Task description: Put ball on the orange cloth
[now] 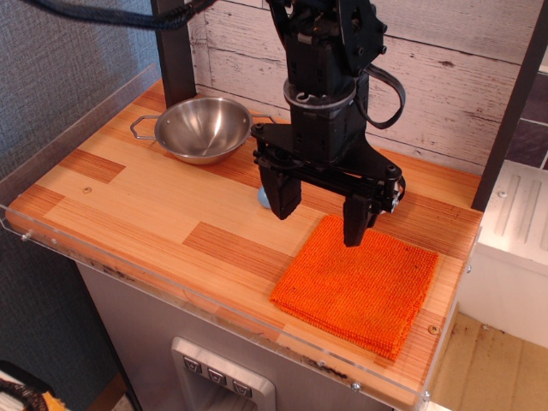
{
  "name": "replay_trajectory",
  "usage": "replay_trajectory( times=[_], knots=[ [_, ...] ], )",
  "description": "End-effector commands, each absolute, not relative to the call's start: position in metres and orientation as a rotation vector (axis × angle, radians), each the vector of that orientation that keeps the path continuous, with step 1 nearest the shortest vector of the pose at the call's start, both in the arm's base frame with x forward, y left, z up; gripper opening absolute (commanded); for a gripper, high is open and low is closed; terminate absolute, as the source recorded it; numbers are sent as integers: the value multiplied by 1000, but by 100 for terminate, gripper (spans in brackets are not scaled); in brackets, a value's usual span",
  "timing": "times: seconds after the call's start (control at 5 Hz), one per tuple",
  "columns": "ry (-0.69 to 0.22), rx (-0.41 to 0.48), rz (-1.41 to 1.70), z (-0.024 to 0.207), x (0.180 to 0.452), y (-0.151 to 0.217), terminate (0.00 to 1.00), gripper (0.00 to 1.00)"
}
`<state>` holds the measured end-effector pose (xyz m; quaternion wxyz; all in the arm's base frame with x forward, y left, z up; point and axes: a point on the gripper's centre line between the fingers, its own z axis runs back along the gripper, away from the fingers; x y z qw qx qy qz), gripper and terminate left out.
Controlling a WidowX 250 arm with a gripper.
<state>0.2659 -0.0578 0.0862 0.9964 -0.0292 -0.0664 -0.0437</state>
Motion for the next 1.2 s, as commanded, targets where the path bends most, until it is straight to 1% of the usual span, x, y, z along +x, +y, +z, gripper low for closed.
replay_trajectory(
  times=[0.0,0.2,0.4,0.6,0.8,1.0],
  knots=[
    [-133,-58,-88,86,266,-58,0,100],
    [-151,-88,-87,83,285,-58,0,100],
    [-205,-76,-62,80,309,-63,0,100],
    [-266,-5,-42,76,334,-69,0,100],
    [-257,14,-25,69,348,-71,0,100],
    [-273,34,13,71,359,-72,0,100]
  ],
)
